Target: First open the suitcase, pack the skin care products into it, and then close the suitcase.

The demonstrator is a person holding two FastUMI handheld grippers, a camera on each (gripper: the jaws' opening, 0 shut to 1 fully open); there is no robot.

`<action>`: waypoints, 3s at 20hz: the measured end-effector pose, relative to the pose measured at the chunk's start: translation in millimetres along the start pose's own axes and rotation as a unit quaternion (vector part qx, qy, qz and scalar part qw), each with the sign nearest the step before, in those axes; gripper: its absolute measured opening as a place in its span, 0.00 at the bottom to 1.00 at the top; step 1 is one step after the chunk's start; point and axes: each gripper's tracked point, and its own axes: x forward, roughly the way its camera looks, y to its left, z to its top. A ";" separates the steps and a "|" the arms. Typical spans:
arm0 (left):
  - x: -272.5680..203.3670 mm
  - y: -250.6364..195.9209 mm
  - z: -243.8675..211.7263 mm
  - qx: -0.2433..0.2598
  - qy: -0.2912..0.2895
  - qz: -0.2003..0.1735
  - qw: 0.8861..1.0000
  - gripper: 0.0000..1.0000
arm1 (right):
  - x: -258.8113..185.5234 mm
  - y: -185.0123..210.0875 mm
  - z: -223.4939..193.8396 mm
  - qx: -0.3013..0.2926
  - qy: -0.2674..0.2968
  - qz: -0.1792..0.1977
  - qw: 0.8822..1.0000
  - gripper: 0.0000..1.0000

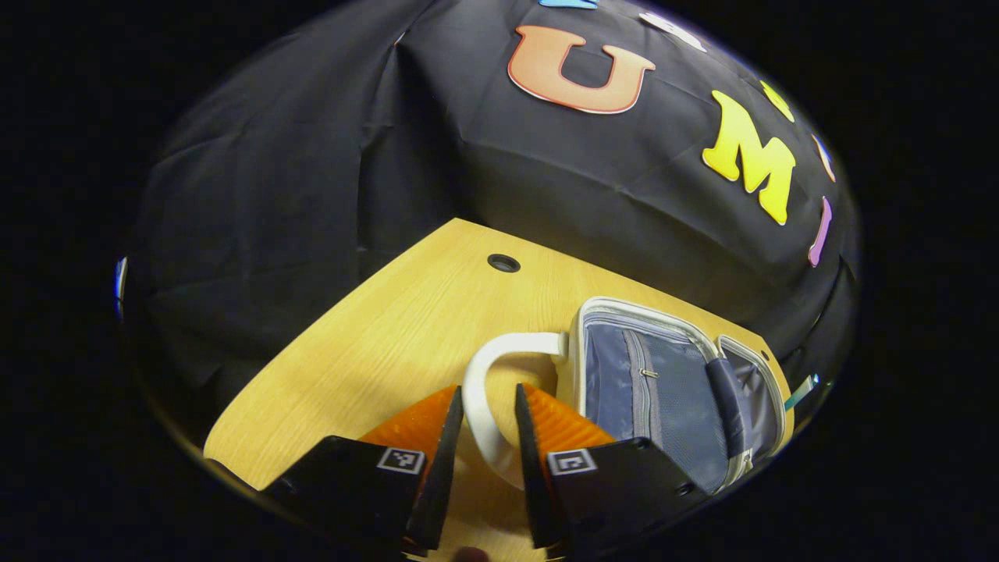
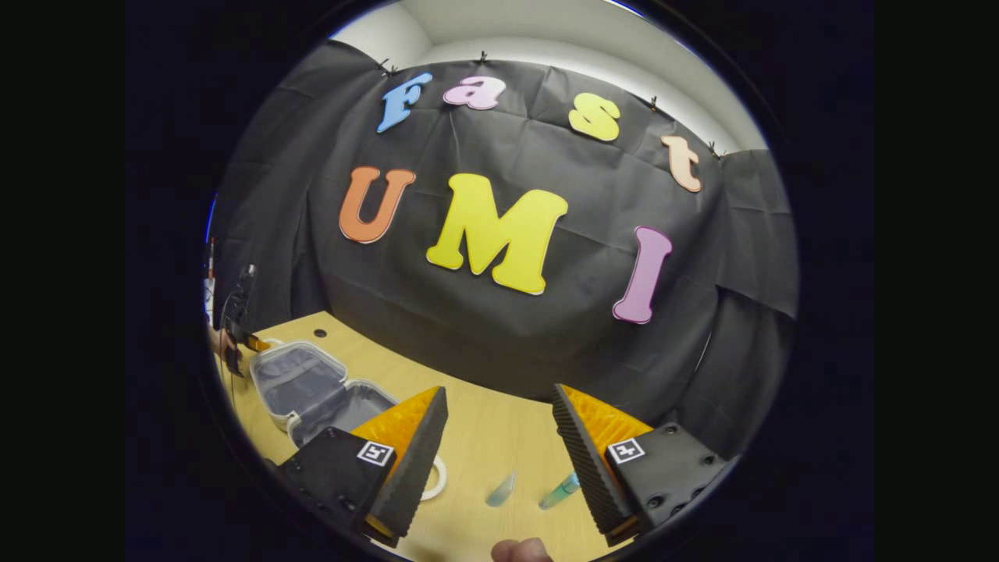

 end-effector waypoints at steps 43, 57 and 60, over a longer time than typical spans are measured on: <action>-63.3 -578.7 -200.9 0.185 0.042 -0.153 0.970 0.98 | -42.0 -286.1 -195.0 0.067 0.116 -0.097 0.986 0.81; -27.1 -578.1 -227.4 0.202 0.082 -0.138 0.966 0.43 | -22.4 -281.7 -212.4 0.080 0.134 -0.076 0.985 0.81; -31.4 -579.3 -220.6 0.216 0.075 -0.148 0.962 0.41 | -16.1 -271.7 -216.5 0.083 0.136 -0.058 0.986 0.81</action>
